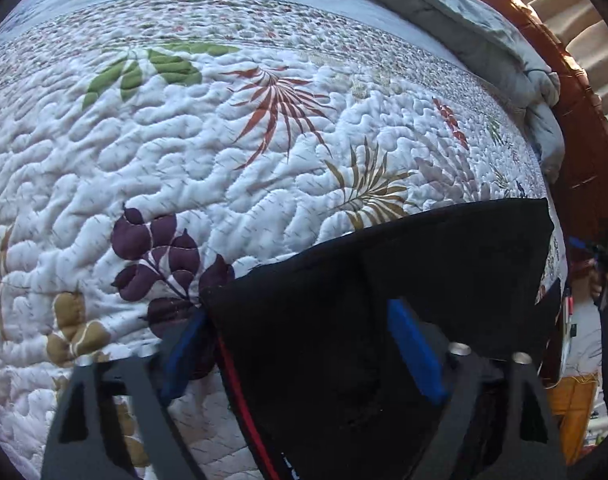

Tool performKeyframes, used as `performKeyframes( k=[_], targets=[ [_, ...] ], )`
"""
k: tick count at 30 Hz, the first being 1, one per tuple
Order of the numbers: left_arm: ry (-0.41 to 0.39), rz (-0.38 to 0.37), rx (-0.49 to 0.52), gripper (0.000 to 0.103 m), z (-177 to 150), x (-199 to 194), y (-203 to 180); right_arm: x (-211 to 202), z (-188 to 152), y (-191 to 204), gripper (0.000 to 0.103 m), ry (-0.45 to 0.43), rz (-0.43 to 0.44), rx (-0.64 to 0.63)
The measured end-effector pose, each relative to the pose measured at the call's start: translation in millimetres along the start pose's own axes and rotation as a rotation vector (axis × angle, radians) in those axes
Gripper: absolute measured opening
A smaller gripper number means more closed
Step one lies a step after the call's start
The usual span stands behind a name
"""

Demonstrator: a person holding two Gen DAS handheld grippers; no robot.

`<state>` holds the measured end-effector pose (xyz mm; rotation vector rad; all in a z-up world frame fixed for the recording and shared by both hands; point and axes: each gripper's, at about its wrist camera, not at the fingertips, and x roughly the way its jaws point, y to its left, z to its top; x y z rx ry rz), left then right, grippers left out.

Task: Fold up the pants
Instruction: 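Lower the left tool to the trouser waistband and close on it while the right tool grasps the leg hems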

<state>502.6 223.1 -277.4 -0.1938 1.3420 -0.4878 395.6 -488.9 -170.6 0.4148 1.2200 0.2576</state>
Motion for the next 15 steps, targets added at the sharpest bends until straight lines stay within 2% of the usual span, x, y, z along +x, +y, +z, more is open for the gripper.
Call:
performKeyframes(
  k=[1,4,7,15],
  targets=[
    [0.007,0.007,-0.010,0.047,1,0,2,-5,8,-9,0.100,0.002,0.000,0.004],
    [0.017,0.015,-0.016,0.043,1,-1,7,-24,34,-43,0.100,-0.020,-0.040,0.020],
    [0.014,0.011,-0.034,0.041,1,-2,9,-34,65,-93,0.100,-0.032,-0.087,0.088],
    [-0.006,0.004,-0.096,0.042,-1,-1,14,5,97,-182,0.100,0.045,-0.195,0.153]
  ],
)
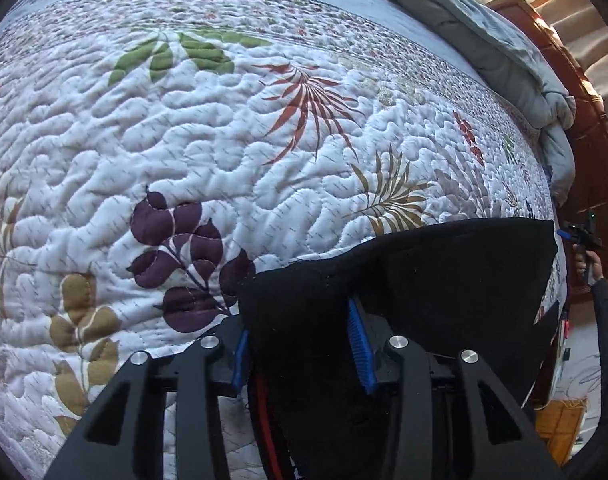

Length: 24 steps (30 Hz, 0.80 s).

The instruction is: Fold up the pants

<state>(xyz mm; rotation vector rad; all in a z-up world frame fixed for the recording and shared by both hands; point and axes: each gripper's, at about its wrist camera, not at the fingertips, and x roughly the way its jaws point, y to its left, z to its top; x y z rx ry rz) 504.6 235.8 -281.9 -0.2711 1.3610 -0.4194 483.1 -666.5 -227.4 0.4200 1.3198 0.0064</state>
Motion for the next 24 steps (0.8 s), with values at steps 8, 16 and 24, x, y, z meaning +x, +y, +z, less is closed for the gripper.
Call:
performKeyframes(
  k=[8,16,24],
  targets=[
    [-0.029,0.024,-0.046,0.047,-4,-1,-6,33,13,-15,0.093,0.057,0.085,-0.065],
    [-0.066,0.036,-0.068,0.029,-8,-7,-13,16,4,-36,0.008,0.049,0.177,-0.051],
    [-0.138,0.032,-0.068,0.024,-17,-33,-22,-5,-9,-27,0.007,-0.024,0.160,-0.072]
  ],
)
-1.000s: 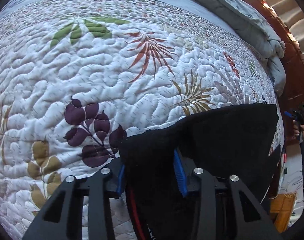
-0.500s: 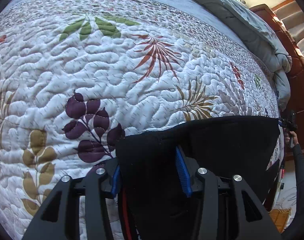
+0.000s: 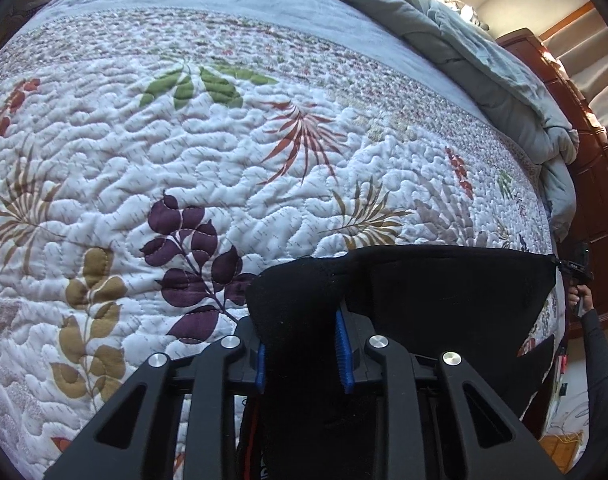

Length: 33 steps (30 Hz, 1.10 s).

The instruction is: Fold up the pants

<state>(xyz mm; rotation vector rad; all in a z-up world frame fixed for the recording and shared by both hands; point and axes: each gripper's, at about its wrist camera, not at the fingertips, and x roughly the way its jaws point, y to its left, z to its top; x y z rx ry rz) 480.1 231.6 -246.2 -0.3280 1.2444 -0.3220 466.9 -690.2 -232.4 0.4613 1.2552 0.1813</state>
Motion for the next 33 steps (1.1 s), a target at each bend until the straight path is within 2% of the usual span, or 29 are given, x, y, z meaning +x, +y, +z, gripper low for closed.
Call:
performKeyframes(
  k=[7,13,19,26,33],
  targets=[
    [-0.101,-0.034,0.003,0.020,-13,-40,-17,-41,-14,17,0.007,-0.092,-0.016,-0.020],
    [-0.166,-0.067,0.040,0.019,-35,-84,-45,-83,-53,25,0.007,-0.172,-0.051,-0.012],
    [-0.215,-0.092,0.093,0.019,-66,-130,-71,-110,-98,24,0.007,-0.210,-0.109,-0.012],
    [-0.232,-0.093,0.124,0.019,-119,-158,-80,-127,-174,21,0.007,-0.262,-0.180,-0.017],
    [-0.194,-0.054,0.148,0.019,-180,-163,-72,-125,-240,28,0.008,-0.310,-0.293,-0.038]
  ],
)
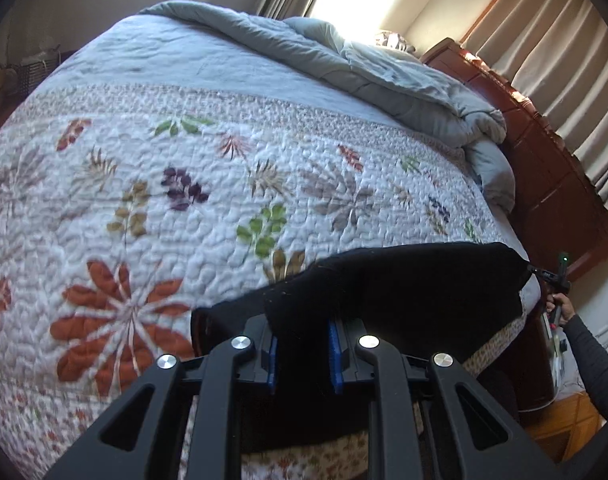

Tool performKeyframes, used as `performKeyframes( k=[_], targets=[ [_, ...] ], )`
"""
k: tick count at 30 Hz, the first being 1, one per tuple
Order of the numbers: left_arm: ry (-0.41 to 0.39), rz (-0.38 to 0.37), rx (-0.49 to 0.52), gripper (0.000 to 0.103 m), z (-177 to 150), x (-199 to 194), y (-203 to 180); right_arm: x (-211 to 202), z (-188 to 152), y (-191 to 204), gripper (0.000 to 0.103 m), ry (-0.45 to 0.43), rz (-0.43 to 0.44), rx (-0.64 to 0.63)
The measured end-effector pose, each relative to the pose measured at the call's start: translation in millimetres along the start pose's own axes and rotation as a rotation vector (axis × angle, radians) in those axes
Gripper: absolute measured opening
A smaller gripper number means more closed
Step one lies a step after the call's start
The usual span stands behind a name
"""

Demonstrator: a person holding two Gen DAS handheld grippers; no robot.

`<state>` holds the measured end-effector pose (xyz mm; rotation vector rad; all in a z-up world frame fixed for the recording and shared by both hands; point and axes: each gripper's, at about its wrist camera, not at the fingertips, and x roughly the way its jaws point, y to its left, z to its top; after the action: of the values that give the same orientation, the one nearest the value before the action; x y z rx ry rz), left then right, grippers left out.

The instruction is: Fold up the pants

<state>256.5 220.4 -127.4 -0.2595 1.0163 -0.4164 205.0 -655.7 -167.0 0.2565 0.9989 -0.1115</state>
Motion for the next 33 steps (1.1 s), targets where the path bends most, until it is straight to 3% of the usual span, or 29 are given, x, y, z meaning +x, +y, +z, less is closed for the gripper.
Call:
performKeyframes(
  k=[10,14,15,16,19,21,23,25,27,30,33],
  targets=[
    [0.161,0.067,0.005,0.019,-82,27,12,-11,-71,3,0.010,-0.005,-0.056,0.040],
    [0.203,0.127,-0.028,0.027,-101,34,23,-8,-89,-4,0.023,0.016,-0.068,0.116],
    [0.206,0.161,-0.042,0.035,-105,31,28,-7,-92,-6,0.029,0.024,-0.064,0.135],
    [0.205,0.189,-0.056,0.047,-108,27,33,-6,-96,-9,0.042,0.032,-0.051,0.162],
    [0.205,0.240,-0.101,0.069,-120,11,46,-4,-110,-13,0.047,0.068,0.011,0.262],
    [0.173,0.240,-0.161,0.069,-129,-6,53,-3,-118,-15,0.050,0.083,0.048,0.319],
    [0.109,0.194,-0.248,0.072,-135,-23,55,-4,-129,-15,0.052,0.082,0.111,0.388],
    [0.010,0.094,-0.336,0.087,-141,-37,50,-9,-138,-11,0.054,0.056,0.183,0.442],
    [-0.055,0.019,-0.392,0.090,-142,-36,44,-13,-145,-9,0.061,0.023,0.261,0.510],
    [-0.082,-0.027,-0.534,0.091,-140,-15,52,-14,-157,-6,0.065,-0.027,0.405,0.651],
    [-0.035,0.007,-0.597,0.091,-133,16,58,-14,-159,-2,0.067,-0.035,0.476,0.701]
  ],
)
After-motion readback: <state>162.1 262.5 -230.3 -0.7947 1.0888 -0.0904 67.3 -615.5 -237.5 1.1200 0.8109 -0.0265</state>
